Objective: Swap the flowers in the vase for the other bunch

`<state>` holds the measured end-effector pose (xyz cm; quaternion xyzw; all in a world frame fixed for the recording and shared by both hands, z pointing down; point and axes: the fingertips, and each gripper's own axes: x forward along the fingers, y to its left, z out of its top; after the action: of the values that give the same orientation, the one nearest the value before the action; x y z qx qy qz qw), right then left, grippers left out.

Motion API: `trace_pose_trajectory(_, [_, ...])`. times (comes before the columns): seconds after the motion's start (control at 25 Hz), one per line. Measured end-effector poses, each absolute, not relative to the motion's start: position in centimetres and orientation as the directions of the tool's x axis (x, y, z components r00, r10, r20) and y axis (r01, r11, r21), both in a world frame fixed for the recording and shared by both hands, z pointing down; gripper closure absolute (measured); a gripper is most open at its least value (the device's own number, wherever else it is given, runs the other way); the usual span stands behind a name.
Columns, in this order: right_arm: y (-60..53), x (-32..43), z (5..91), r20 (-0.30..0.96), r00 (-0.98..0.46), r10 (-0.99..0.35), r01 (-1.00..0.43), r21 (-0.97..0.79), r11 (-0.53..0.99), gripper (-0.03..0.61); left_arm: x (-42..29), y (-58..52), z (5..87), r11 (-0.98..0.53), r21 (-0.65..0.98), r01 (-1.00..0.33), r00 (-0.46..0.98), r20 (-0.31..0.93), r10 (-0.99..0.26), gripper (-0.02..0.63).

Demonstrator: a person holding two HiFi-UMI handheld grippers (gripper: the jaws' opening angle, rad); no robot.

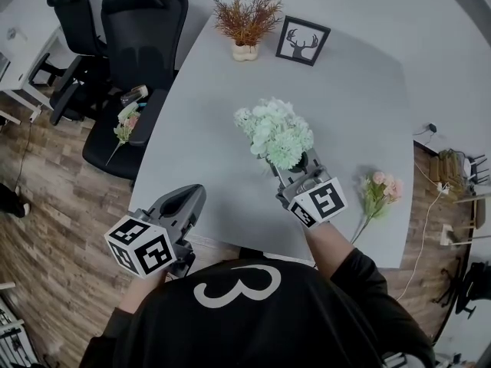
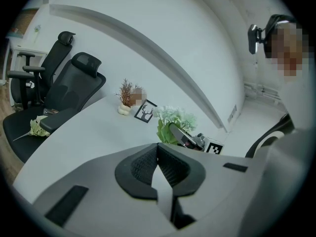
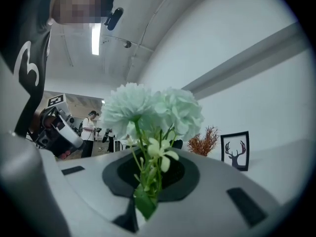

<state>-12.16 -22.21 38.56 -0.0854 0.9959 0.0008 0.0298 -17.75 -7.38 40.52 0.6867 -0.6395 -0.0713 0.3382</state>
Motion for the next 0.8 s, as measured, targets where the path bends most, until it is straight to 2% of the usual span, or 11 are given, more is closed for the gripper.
trace_pose_trajectory(0.52, [-22.4, -12.2, 39.8, -0.031, -0.978, -0.205, -0.202, -0.094, 0.975, 0.511, -17.7, -5.5, 40.3, 0.039, 0.547, -0.836, 0.176, 0.335, -0.926, 0.601])
trace_pose_trajectory(0.8, [-23.0, -12.1, 39.8, 0.037, -0.962, -0.271, -0.274, -0.110, 0.956, 0.386, -18.0, -4.6, 39.7, 0.016, 0.547, -0.837, 0.192, 0.320, -0.928, 0.601])
